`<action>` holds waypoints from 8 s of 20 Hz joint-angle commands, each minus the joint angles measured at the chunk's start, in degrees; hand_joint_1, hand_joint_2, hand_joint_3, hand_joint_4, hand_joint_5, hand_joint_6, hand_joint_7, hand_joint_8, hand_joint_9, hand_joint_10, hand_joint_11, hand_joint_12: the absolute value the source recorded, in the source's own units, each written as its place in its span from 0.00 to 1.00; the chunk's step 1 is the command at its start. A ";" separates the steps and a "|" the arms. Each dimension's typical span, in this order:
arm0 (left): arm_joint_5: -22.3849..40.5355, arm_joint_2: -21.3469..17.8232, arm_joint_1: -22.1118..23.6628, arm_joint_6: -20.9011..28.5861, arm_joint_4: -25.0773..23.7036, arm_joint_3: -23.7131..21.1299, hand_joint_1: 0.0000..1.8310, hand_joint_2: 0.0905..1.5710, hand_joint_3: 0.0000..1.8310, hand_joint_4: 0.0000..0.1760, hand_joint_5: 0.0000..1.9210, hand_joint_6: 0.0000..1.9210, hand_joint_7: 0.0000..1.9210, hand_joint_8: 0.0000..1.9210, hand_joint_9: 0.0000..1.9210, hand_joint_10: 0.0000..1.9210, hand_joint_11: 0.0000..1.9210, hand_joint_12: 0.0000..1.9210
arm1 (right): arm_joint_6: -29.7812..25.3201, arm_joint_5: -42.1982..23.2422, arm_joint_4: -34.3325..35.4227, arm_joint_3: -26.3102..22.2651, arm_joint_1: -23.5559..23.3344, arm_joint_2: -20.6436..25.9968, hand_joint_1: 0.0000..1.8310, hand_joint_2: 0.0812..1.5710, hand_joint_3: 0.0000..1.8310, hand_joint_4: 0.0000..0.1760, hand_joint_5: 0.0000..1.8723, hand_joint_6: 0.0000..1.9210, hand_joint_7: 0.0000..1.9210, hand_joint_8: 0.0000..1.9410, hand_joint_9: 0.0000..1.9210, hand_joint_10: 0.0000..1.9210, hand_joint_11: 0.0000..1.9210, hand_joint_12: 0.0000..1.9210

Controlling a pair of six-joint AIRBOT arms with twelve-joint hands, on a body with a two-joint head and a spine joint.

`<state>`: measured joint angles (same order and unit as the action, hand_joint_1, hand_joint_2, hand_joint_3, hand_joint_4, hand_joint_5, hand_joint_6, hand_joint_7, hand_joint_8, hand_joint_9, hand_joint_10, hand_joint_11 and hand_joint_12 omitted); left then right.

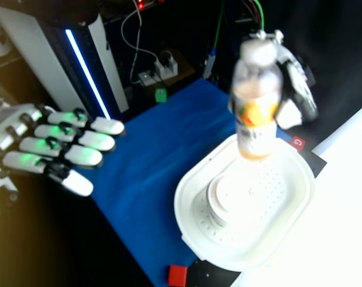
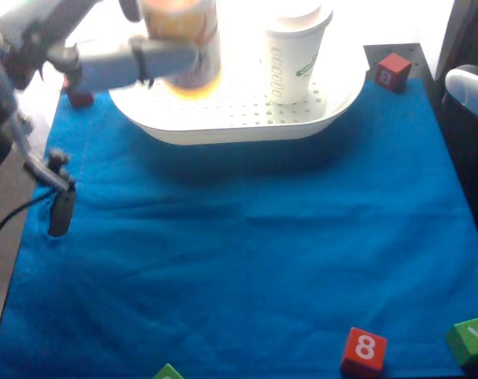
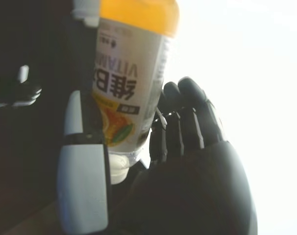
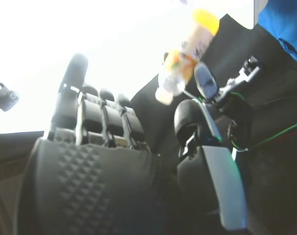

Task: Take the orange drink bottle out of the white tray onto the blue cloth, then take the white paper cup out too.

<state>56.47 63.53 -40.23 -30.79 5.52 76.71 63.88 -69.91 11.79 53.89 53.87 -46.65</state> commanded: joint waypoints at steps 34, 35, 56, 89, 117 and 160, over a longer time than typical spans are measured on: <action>25.57 -9.84 -24.55 -11.14 15.57 -17.06 0.27 0.74 0.01 0.81 0.00 0.00 0.00 0.00 0.00 0.00 0.00 0.13 | -5.05 -4.56 -0.11 3.17 -1.13 -1.70 0.26 0.82 0.00 0.38 0.00 0.00 0.00 0.00 0.00 0.00 0.00 0.58; 26.07 -10.39 -25.21 -12.73 16.88 -17.76 0.25 0.78 0.01 0.64 0.00 0.00 0.00 0.00 0.01 0.00 0.00 0.23 | -5.07 -2.74 -0.08 4.23 -2.24 -2.57 0.32 0.84 0.00 0.00 0.00 0.00 0.00 0.00 0.00 0.00 0.00 0.54; 28.30 -10.34 -27.53 -12.87 19.31 -17.52 0.23 0.80 0.00 0.27 0.00 0.00 0.00 0.00 0.00 0.00 0.00 0.00 | -2.12 36.36 -4.92 32.58 -29.22 -28.67 0.31 0.69 0.00 0.28 0.00 0.00 0.00 0.00 0.00 0.00 0.00 0.65; 29.30 -9.50 -27.44 -11.68 19.80 -17.07 0.24 0.82 0.00 0.26 0.00 0.00 0.00 0.00 0.00 0.00 0.00 0.00 | -5.14 42.01 -5.32 38.32 -30.94 -32.72 0.54 0.86 0.00 0.00 0.28 0.88 0.22 0.85 0.25 0.98 0.31 1.00; 29.98 -9.44 -28.37 -11.67 21.76 -17.77 0.22 0.81 0.00 0.35 0.00 0.00 0.00 0.00 0.00 0.00 0.00 0.00 | -28.04 4.97 -18.15 8.28 -9.91 -10.37 0.54 0.74 0.00 0.00 0.12 0.87 0.19 0.93 0.30 1.00 0.39 1.00; 31.38 -9.30 -30.16 -11.60 23.25 -18.24 0.28 0.83 0.00 0.23 0.00 0.00 0.00 0.00 0.00 0.00 0.00 0.00 | -29.11 9.57 -21.17 8.02 -5.83 -8.46 0.32 0.61 0.00 0.80 0.00 0.00 0.00 0.00 0.00 0.00 0.00 0.00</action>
<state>80.44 54.13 -70.48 -42.65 29.19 58.50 34.76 -52.88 -10.52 62.15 48.51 -55.07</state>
